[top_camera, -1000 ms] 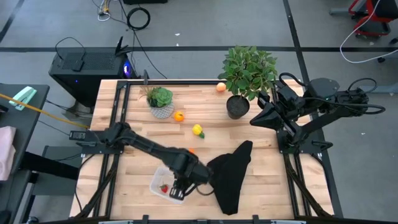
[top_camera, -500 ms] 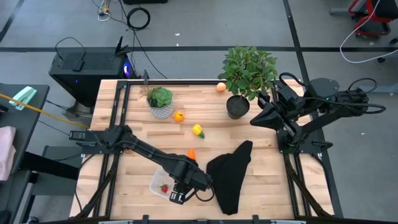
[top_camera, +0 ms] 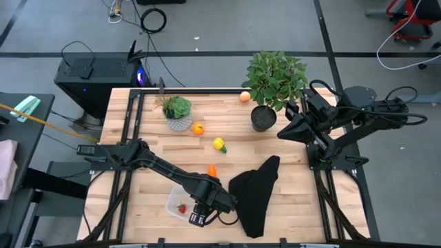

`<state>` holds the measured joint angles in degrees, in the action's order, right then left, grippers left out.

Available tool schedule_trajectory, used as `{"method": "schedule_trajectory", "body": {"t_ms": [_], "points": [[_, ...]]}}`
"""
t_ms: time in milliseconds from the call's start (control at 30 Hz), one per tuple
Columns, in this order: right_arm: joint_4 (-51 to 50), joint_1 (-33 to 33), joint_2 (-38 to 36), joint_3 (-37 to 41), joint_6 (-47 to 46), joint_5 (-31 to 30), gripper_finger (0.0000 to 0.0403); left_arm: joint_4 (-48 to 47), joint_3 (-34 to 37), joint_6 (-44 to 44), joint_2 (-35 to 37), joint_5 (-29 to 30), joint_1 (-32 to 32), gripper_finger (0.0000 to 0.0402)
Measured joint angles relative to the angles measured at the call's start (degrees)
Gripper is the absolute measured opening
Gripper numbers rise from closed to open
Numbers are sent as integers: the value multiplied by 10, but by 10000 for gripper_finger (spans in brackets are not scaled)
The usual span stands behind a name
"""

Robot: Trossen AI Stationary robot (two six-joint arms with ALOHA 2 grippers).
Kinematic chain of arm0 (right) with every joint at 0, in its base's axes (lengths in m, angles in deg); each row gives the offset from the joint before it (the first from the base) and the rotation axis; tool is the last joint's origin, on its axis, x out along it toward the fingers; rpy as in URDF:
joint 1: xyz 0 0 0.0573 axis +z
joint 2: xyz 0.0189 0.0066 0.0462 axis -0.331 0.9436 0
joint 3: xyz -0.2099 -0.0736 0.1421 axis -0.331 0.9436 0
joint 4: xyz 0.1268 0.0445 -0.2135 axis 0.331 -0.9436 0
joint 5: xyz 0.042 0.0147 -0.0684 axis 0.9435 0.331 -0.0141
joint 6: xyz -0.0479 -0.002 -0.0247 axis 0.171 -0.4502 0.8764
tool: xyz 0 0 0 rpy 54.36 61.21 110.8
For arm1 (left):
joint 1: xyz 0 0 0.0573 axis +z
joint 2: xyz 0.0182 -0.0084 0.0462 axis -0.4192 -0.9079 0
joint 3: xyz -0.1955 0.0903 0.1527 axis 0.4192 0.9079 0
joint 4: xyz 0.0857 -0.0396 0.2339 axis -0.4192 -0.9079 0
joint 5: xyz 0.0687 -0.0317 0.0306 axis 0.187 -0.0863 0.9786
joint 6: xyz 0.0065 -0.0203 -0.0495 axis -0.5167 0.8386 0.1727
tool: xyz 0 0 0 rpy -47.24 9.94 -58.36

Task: Pick and placing Produce into tupperware
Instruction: Put the blackberry into the transparent bin, then put the carrot into the transparent bin

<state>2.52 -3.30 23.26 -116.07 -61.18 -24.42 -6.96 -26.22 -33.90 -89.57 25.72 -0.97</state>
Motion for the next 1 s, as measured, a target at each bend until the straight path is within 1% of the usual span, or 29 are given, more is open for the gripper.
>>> {"method": "schedule_trajectory", "body": {"t_ms": [100,267,400,533,667,767,867,1000], "points": [[0,0,0,0,-2,0,23,-1,0,0,0,0,1,166],[0,0,0,0,-2,3,22,-6,0,0,0,3,3,156],[0,0,0,0,-2,5,23,-18,0,2,0,53,12,143],[0,0,0,0,-1,5,23,-12,0,13,3,80,32,130],[0,0,0,0,0,4,23,-3,0,-31,13,123,56,126],[0,0,0,0,0,4,23,8,0,-53,16,116,85,135],[0,0,0,0,0,4,23,77,1,-40,28,81,119,152],[-5,0,0,0,0,4,23,274,0,-16,65,34,148,161]]}}
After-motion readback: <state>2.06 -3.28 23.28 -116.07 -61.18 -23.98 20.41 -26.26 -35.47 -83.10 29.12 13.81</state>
